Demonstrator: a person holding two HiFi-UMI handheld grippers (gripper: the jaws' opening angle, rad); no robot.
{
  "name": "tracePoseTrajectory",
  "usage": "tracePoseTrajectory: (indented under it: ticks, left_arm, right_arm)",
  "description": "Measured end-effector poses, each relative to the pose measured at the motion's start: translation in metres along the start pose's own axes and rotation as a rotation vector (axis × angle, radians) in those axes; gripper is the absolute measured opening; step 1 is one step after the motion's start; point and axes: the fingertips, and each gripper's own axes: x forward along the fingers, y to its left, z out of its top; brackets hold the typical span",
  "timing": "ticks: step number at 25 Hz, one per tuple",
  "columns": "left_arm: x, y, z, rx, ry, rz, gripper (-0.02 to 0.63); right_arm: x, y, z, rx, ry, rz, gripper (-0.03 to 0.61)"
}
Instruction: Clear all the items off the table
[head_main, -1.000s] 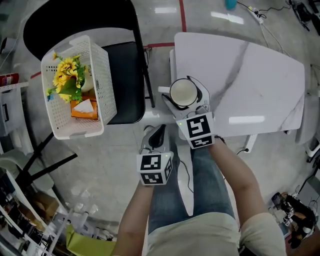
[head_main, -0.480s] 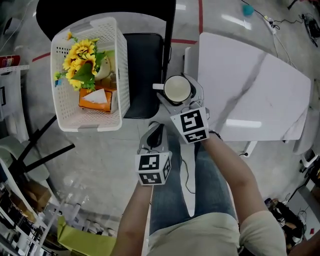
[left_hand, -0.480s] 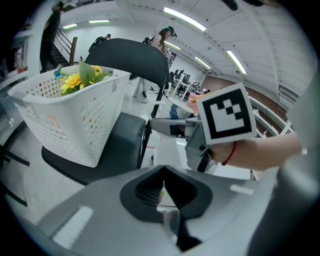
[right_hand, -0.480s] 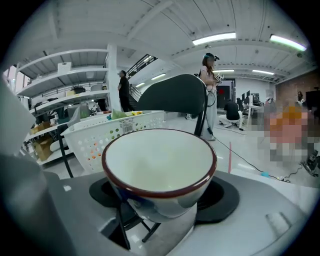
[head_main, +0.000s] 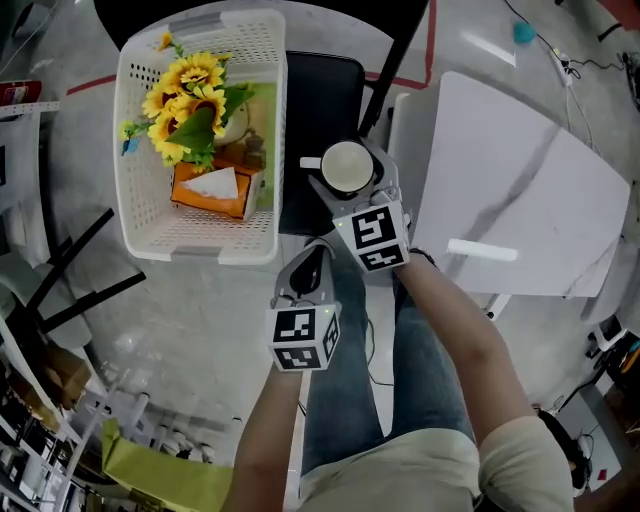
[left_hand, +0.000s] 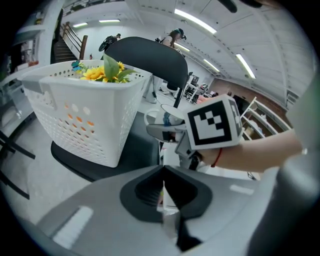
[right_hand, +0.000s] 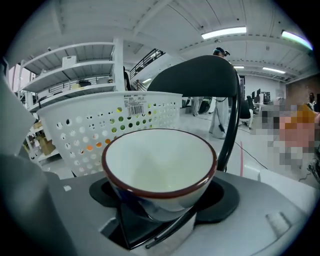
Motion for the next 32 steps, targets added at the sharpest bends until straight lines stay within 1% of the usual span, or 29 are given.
tracePoseTrajectory:
  ticks: [7,14,19,26,29,32]
  left_arm:
    - [0.0,0.027,-0.012,-0.041,0.013,0.02,0.009]
    - [0.0,0.049,-0.02,-0.067,0.021,0.04,0.009]
    - [0.001,0.054,-0.022,-0.072,0.027,0.042,0.009]
    - [0.001,0.059,-0.023,-0.086,0.026,0.055,0.009]
    - [0.001,0.059,-0.022,-0.092,0.022,0.061,0.009]
    - [0.001,0.058,-0.021,-0.097,0.019,0.065,0.009]
  right_arm:
    - [0.037,0.01,-0.012,-0.006,0.019,-0.01,0.394]
    - [0.06,0.011,-0.022,0.004,0.02,-0.037,0.394]
    - [0.068,0.009,-0.03,0.005,0.028,-0.06,0.394]
    - [0.071,0.01,-0.032,-0.016,-0.015,-0.08,0.394]
    - [0.072,0.01,-0.032,-0.01,-0.016,-0.073,0.396]
    - [0.074,0.014,-0.034,0.002,0.007,-0.042,0.402]
